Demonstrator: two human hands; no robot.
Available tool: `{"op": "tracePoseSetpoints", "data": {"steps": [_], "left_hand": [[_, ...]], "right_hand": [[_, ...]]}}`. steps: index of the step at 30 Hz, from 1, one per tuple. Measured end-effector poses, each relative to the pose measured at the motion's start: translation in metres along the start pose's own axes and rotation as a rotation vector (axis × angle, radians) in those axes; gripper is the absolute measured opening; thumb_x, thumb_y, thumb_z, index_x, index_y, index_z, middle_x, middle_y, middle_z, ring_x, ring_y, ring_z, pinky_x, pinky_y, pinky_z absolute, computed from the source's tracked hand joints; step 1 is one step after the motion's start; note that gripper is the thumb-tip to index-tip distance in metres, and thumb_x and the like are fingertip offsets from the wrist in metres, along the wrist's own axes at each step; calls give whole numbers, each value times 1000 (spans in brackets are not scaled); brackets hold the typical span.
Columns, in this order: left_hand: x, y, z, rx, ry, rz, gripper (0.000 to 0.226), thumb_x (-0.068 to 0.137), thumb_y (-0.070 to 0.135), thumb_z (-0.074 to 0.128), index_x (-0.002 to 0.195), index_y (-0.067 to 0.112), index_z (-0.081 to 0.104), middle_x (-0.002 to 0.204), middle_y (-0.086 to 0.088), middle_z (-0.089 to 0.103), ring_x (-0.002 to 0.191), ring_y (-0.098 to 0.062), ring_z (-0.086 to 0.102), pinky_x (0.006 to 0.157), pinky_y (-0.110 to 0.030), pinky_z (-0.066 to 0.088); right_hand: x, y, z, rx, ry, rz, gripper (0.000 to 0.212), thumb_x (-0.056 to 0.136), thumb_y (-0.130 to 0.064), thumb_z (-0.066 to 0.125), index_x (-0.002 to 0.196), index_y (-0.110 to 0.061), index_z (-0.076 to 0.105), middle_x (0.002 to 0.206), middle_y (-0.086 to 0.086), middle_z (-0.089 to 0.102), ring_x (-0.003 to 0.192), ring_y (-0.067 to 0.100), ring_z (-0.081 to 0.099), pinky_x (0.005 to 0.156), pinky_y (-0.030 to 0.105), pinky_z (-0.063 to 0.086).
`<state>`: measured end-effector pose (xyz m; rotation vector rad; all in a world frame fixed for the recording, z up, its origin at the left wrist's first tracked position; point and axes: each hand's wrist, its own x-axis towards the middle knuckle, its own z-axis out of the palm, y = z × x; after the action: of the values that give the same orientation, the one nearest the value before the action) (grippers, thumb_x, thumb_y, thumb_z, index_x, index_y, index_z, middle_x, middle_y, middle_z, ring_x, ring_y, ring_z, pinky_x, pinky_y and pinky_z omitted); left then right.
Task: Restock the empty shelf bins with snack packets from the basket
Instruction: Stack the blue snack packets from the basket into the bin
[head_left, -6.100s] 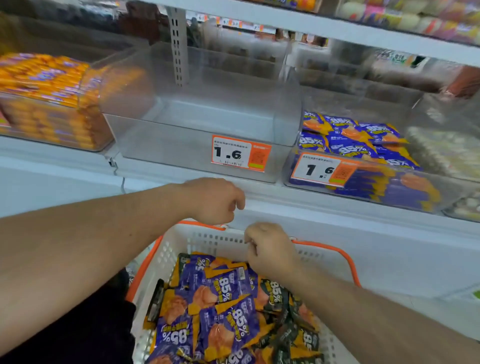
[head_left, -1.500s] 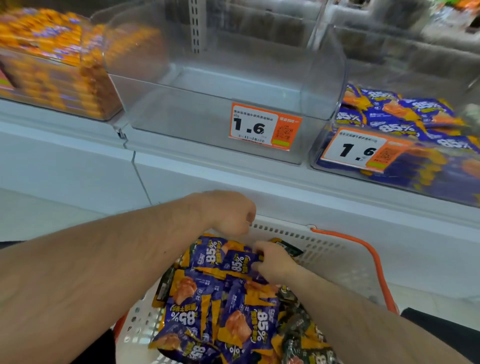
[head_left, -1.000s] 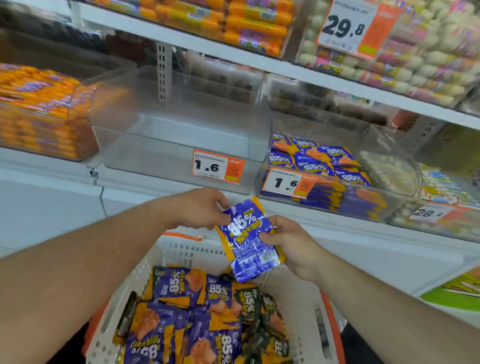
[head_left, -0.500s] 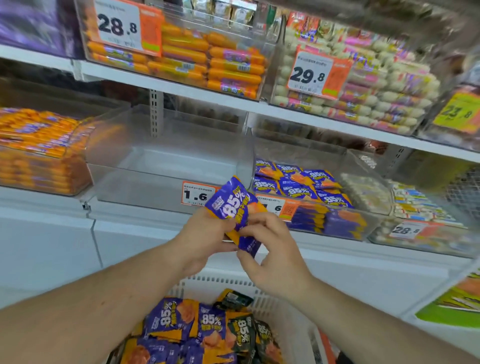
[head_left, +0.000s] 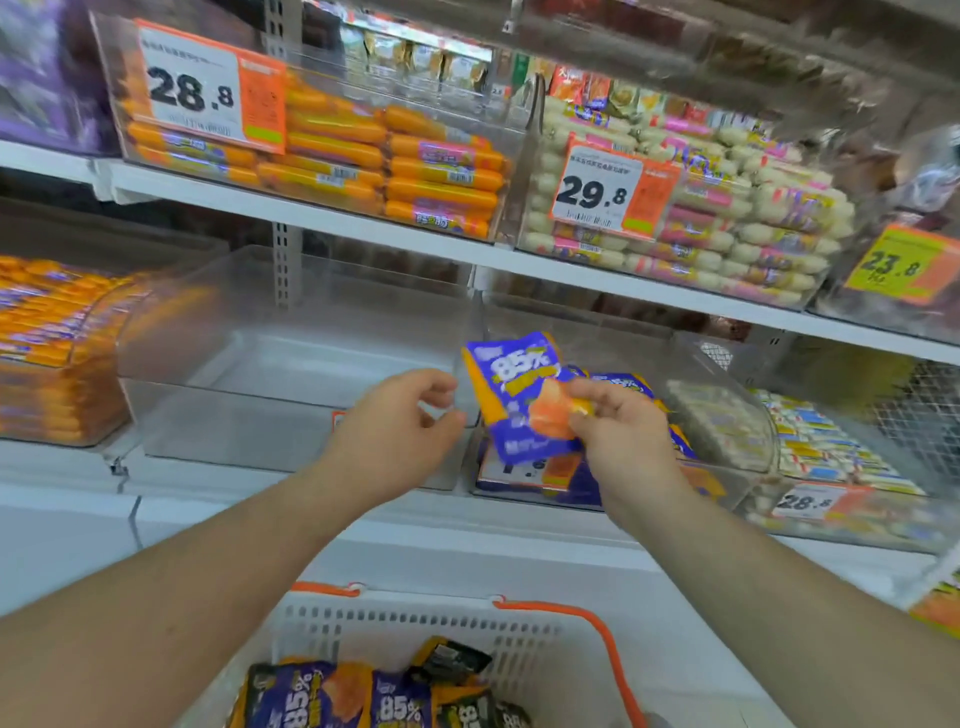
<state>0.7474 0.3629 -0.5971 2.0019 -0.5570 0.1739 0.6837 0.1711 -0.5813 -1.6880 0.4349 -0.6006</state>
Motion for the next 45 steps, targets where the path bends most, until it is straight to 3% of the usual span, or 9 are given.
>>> {"op": "tracePoseSetpoints", "data": {"steps": [3,6,9,12,18,22,38,42,45], "left_hand": [[13,-8,4,410,-7,222,46,89,27,62,135,28,55,128,4,59,113,-21,57,96,-35,45],[23,-13,16,518,-125,227,54,93,35,56,145,35,40,138,6,52,119,-20,55,95,-34,44],[36,-14,25,520,-155,162,57,94,47,52,147,37,32,135,13,54,112,-17,60,92,-35,47],[44,-17,30,579,-157,155,58,93,55,49,146,41,30,121,18,64,111,-18,60,86,-34,49],[47,-26,37,668,-125,168,63,93,64,40,149,44,21,116,11,67,107,-19,62,82,-34,52],[46,-28,38,671,-98,202,64,93,64,38,150,42,20,114,11,68,105,-19,63,82,-35,53],[44,-24,40,596,-108,181,61,94,58,45,149,38,29,117,13,65,107,-14,61,88,-33,46],[28,-27,44,599,204,496,46,83,44,53,120,18,60,105,1,63,94,-23,62,83,-38,31],[14,-30,44,543,157,714,28,78,32,52,99,17,62,91,0,62,80,-24,61,74,-36,33]], "right_hand": [[47,-8,0,10,131,27,34,82,11,52,90,-20,64,91,12,72,65,22,61,57,28,53],[87,-9,8,-18,127,73,26,82,9,59,96,-13,62,89,14,70,69,26,61,64,38,55],[119,-3,28,-67,93,137,23,87,9,58,106,-4,61,70,7,58,54,19,54,41,21,45],[143,10,44,-185,11,180,31,88,9,59,118,4,60,67,4,55,46,13,52,35,17,37],[162,32,58,-758,-302,105,50,86,-9,68,134,-8,54,110,9,62,88,21,60,75,27,49],[165,37,59,-839,-364,96,77,79,-24,79,145,-16,41,142,7,51,126,27,50,106,40,42],[159,29,55,-934,-352,58,63,77,-31,80,134,-17,56,127,6,61,112,24,59,95,38,49],[140,17,50,-939,-244,-34,39,84,-33,73,117,-14,65,115,7,66,97,22,59,83,33,50],[110,16,45,-907,-46,-267,22,86,-31,67,104,-19,69,111,6,66,104,25,60,86,35,49]]}}
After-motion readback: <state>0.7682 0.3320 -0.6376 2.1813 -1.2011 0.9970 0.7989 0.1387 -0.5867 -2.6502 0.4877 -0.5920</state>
